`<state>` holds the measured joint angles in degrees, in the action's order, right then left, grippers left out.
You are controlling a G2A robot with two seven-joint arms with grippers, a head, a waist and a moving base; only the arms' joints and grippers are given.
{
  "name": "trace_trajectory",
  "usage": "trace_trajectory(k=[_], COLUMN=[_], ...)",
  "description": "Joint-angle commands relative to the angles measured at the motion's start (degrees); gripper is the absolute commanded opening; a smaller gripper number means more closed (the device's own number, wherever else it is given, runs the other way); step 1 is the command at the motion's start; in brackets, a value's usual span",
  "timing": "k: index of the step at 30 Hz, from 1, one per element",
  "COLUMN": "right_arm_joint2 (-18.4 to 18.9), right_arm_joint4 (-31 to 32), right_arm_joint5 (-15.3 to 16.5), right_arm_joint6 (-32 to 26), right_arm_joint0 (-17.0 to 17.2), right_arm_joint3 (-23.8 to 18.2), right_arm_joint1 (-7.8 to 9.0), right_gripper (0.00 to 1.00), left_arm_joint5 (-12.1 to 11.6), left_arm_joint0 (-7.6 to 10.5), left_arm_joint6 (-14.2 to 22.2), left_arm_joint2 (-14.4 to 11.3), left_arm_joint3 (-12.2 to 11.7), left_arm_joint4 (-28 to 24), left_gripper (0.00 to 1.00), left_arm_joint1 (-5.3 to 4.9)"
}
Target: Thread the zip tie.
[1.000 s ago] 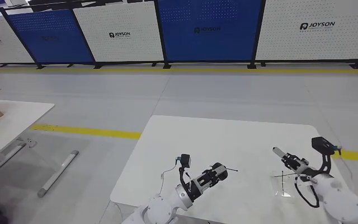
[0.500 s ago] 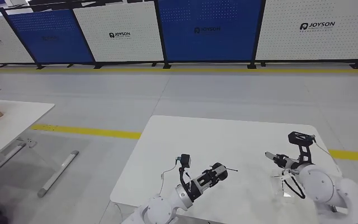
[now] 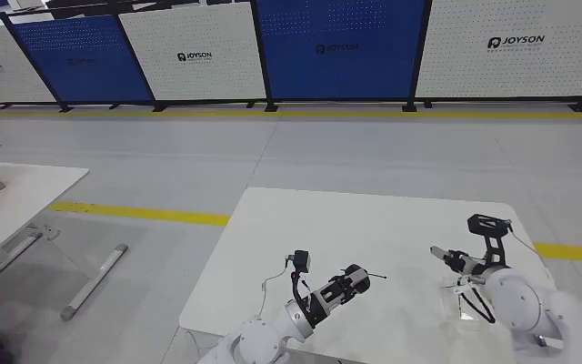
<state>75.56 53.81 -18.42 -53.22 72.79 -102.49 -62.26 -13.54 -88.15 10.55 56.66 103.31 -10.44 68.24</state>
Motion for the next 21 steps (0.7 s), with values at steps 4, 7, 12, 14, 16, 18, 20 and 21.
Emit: trace_trajectory(k=[4,7,12,14,16,18,20,21], right_arm_joint2=[-1.71,-1.96,-0.72,-0.40,-0.40,-0.40,-0.40,-0.40], right_arm_joint4=[7.73,9.56,8.44,8.05,8.05,8.05,8.05,8.05], right_arm_joint5=[-1.07,-1.07,-1.07,-1.06,-1.06,-1.06,-1.06,-1.06], right_arm_joint6=[-5.39,-10.64,-13.89,-14.63,-14.63,-14.63,-14.63,-14.63], right_arm_joint0=[-1.33,-3.05,-1.06,-0.62,-0.62,-0.62,-0.62,-0.62], right_arm_joint3=[-0.92,0.17,-2.36,-3.13,-3.13,-3.13,-3.13,-3.13], right_arm_joint1=[-0.07,-0.79,-1.68,-1.68,-1.68,-1.68,-1.68,-1.68], right_gripper=[1.00,1.00,1.00,1.00,1.00,1.00,1.00,1.00], left_arm_joint5=[0.00,0.00,0.00,0.00,0.00,0.00,0.00,0.00], left_arm_joint0=[0.00,0.00,0.00,0.00,0.00,0.00,0.00,0.00], left_arm_joint6=[0.00,0.00,0.00,0.00,0.00,0.00,0.00,0.00], left_arm_joint2=[0.00,0.00,0.00,0.00,0.00,0.00,0.00,0.00], left_arm_joint3=[0.00,0.00,0.00,0.00,0.00,0.00,0.00,0.00], left_arm_joint4=[0.00,0.00,0.00,0.00,0.00,0.00,0.00,0.00], left_gripper=[0.00,0.00,0.00,0.00,0.00,0.00,0.00,0.00], left_arm_joint1=[0.00,0.00,0.00,0.00,0.00,0.00,0.00,0.00])
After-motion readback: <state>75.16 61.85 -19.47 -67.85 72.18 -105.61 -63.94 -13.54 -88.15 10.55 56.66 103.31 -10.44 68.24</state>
